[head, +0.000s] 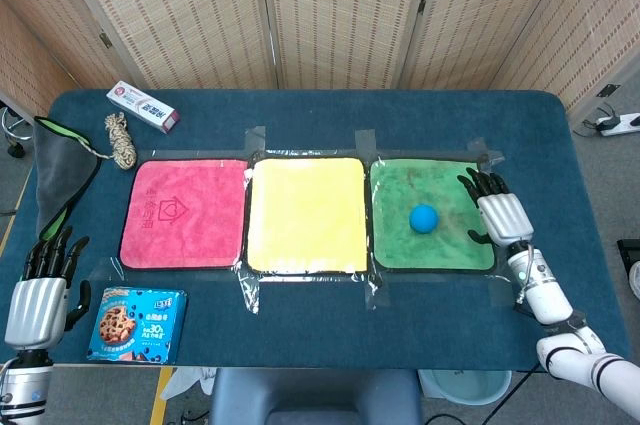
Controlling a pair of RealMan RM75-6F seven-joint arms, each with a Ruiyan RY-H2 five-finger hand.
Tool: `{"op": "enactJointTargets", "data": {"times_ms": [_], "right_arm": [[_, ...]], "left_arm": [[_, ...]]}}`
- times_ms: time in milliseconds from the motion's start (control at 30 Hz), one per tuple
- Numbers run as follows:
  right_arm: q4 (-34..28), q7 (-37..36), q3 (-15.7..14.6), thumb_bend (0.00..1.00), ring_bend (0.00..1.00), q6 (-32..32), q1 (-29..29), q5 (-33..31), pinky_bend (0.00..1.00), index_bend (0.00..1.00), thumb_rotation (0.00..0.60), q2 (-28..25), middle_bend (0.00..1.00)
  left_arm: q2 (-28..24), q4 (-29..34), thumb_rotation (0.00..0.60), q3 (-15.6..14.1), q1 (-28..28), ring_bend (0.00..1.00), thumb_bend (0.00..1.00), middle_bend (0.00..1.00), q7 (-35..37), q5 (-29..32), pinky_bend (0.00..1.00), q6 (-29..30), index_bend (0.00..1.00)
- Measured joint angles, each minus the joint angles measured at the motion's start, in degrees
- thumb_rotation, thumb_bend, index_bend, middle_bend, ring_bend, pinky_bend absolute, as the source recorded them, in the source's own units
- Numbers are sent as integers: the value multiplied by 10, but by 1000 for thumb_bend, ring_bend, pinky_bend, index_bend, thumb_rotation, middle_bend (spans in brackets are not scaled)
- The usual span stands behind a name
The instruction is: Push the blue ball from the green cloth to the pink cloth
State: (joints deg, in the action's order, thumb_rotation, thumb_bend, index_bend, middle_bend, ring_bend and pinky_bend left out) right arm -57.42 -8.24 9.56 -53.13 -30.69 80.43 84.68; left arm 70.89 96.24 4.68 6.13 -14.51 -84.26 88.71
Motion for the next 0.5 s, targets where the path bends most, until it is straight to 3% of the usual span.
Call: {"op": "enactJointTargets", "data": {"times_ms": [500], "right_arm": [[145,-30,-7,268,0,44,-60,2,0,0,600,93,0]], "left_arm": [[-5,5,600,1,-5,26,634,34,-1,1,0,5,144]]}}
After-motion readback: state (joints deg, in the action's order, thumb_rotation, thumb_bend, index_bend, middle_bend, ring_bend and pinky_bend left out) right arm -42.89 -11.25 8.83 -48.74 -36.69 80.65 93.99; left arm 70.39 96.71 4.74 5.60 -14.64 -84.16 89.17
